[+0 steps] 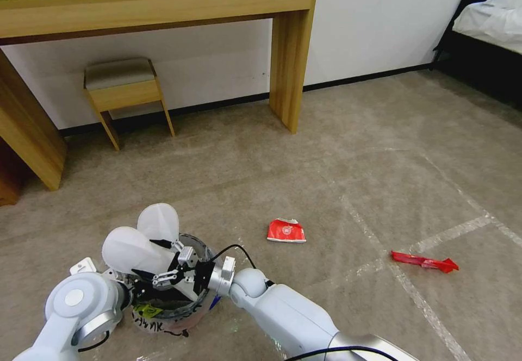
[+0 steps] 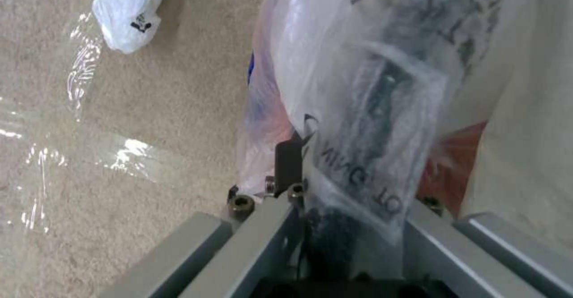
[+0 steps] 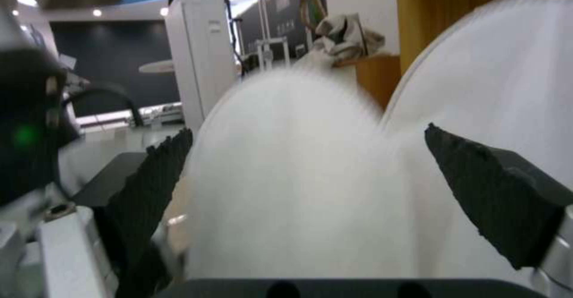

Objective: Pick up the trash bin and place the garbage on the floor into it.

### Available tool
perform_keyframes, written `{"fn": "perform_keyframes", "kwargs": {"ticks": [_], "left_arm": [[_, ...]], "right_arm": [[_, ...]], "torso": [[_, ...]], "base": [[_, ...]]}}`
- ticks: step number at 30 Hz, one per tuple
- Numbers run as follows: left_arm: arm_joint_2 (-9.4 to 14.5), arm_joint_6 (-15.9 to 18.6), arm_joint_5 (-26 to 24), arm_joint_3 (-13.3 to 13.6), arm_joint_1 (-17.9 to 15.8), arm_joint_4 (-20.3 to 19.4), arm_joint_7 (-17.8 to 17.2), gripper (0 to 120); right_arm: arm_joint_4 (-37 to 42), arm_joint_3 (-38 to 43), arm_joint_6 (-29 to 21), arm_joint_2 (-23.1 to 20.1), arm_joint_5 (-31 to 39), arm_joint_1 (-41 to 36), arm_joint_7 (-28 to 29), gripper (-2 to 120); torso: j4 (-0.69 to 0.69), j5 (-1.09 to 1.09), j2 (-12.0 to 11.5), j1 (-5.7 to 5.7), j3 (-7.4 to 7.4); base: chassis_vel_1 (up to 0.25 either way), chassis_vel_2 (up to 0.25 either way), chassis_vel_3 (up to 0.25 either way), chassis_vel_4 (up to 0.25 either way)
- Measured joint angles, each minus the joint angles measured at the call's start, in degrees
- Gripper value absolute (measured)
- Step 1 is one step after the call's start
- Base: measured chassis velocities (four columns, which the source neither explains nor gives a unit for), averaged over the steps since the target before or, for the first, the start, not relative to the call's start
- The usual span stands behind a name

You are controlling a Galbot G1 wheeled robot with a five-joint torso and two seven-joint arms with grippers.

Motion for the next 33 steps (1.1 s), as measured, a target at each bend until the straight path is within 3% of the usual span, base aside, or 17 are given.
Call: {"fn": "perform_keyframes", "kwargs": {"ticks": [23,27,29,31,32,33], "left_arm": [[0.63,-0.32,-0.76,0.48,-1.88,2.40,-0.29,0],[0.94,-0.30,-0.99,0.19,-1.83,2.61,-0.29,0],[1.30,-0.24,-1.26,0.01,-1.80,2.64,-0.29,0],[1.40,-0.21,-1.35,0.00,-1.81,2.64,-0.29,0],[1.53,-0.16,-1.51,-0.01,-1.89,2.64,-0.27,0],[1.53,-0.16,-1.51,-0.01,-1.89,2.64,-0.27,0]], "right_arm": [[13.20,4.88,-2.92,-3.04,4.37,4.92,5.46,100],[18.43,8.33,-5.14,-6.85,7.45,7.94,7.96,100],[22.20,11.52,-6.91,-12.05,9.95,10.44,10.14,100],[23.38,12.35,-7.20,-13.75,10.60,11.09,11.36,100],[25.76,14.27,-7.86,-18.29,11.51,11.88,13.93,100],[25.76,14.27,-7.86,-18.29,11.51,11.88,13.93,100]], "torso": [[0.01,0.01,0.00,0.00,0.00],[0.02,0.01,0.00,0.00,0.00],[0.00,0.01,0.00,0.00,0.01],[-0.01,0.02,0.00,0.00,0.00],[0.02,0.04,0.00,0.00,0.01],[0.02,0.04,0.00,0.00,0.01]], "base": [[0.000,0.000,0.000,0.000],[0.000,0.000,0.000,0.000],[0.000,0.000,0.000,0.000],[0.000,0.000,0.000,0.000],[0.000,0.000,0.000,0.000],[0.000,0.000,0.000,0.000]]}}
